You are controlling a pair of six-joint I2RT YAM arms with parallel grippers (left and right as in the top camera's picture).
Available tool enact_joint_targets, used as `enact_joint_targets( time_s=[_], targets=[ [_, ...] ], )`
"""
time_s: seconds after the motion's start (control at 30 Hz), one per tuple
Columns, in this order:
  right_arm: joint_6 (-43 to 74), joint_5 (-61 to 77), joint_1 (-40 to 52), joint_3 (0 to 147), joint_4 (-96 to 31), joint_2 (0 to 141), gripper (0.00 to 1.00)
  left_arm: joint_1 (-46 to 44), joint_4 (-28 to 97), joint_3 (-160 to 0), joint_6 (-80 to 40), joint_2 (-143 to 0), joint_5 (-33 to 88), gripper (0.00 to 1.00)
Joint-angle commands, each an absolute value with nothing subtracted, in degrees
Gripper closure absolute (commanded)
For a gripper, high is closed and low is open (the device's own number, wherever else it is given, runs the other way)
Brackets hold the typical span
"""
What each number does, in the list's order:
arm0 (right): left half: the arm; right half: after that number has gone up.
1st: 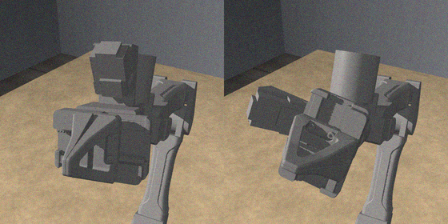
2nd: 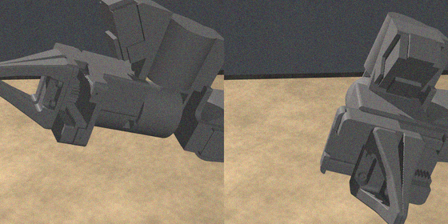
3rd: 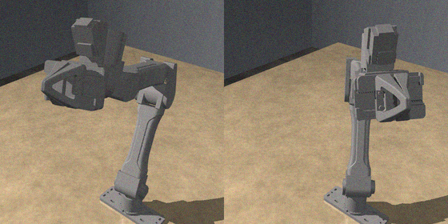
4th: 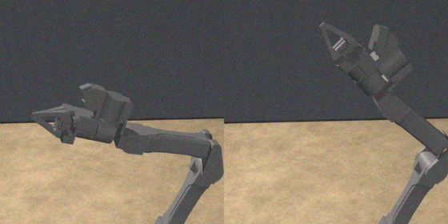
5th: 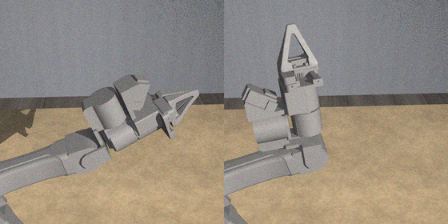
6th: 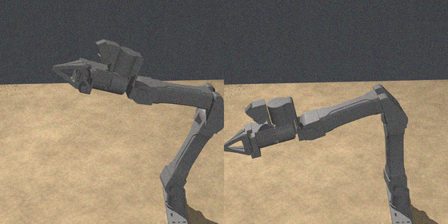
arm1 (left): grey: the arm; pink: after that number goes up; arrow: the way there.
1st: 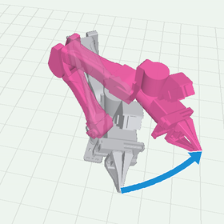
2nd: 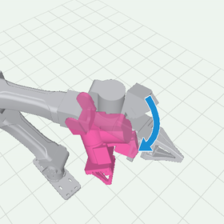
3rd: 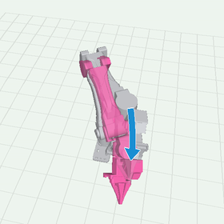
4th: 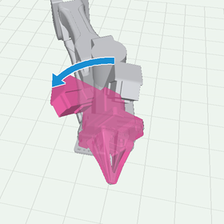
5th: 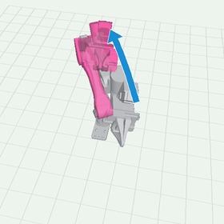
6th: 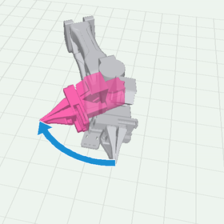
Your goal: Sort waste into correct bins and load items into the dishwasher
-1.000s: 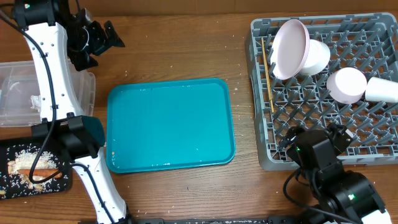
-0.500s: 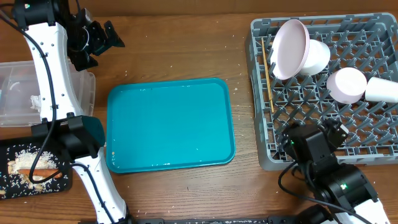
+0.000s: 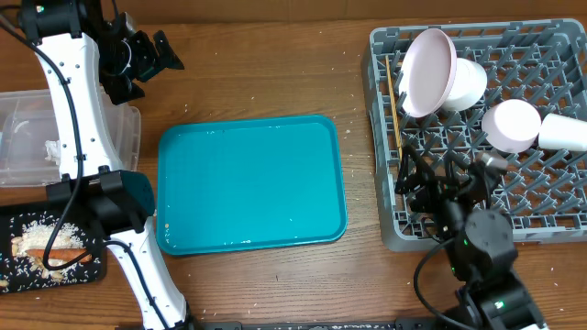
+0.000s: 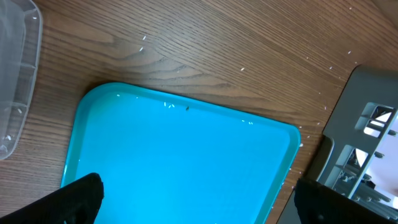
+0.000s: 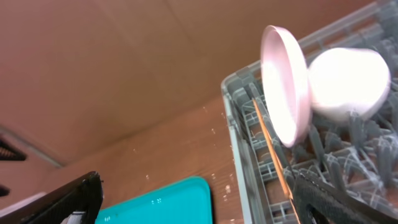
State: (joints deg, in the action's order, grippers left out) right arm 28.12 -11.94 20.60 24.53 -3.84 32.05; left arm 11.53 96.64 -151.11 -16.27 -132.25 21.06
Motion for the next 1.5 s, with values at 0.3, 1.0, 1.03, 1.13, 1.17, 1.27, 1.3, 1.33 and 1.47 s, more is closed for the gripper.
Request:
enact_joint_targets(
  time_s=[0.3, 1.0, 1.03, 1.13, 1.17, 1.27, 1.3, 1.33, 1.47],
  targets=[
    [14.55, 0.19, 15.53, 3.99, 15.97, 13.89, 0.00, 11.11, 96.62, -151.02, -15.40, -132.57, 21.87, 0.00],
    [3.92, 3.51, 11.51, 0.47, 3.07, 0.14, 0.00, 11.11, 96.62, -151.02, -15.40, -132.57, 21.87, 0.00],
    [2.59, 3.57, 11.44, 0.47, 2.44, 0.14, 0.00, 11.11, 96.64, -151.02, -15.40, -132.57, 21.87, 0.00],
    [-2.92, 3.60, 11.44, 0.47, -0.08, 0.14, 0.00, 11.11, 96.64, -151.02, -15.40, -132.57, 21.85, 0.00],
    [-5.06, 3.60, 11.44, 0.47, -1.21, 0.14, 0.00, 11.11, 96.62, -151.02, -15.40, -132.57, 21.85, 0.00],
    [-11.07, 3.46, 11.44, 0.47, -4.75, 0.14, 0.00, 11.11, 96.62, -151.02, -15.40, -132.57, 21.87, 0.00],
    [-12.43, 3.22, 11.44, 0.47, -4.69, 0.14, 0.00, 11.11, 96.62, -151.02, -15.40, -132.57, 21.87, 0.00],
    [-14.68, 3.05, 11.44, 0.47, -4.69, 0.14, 0.00, 11.11, 96.62, -151.02, -15.40, -132.57, 21.87, 0.00],
    [-17.89, 3.01, 11.44, 0.47, -4.69, 0.14, 0.00, 11.11, 96.62, -151.02, -15.40, -132.57, 21.87, 0.00]
  ],
)
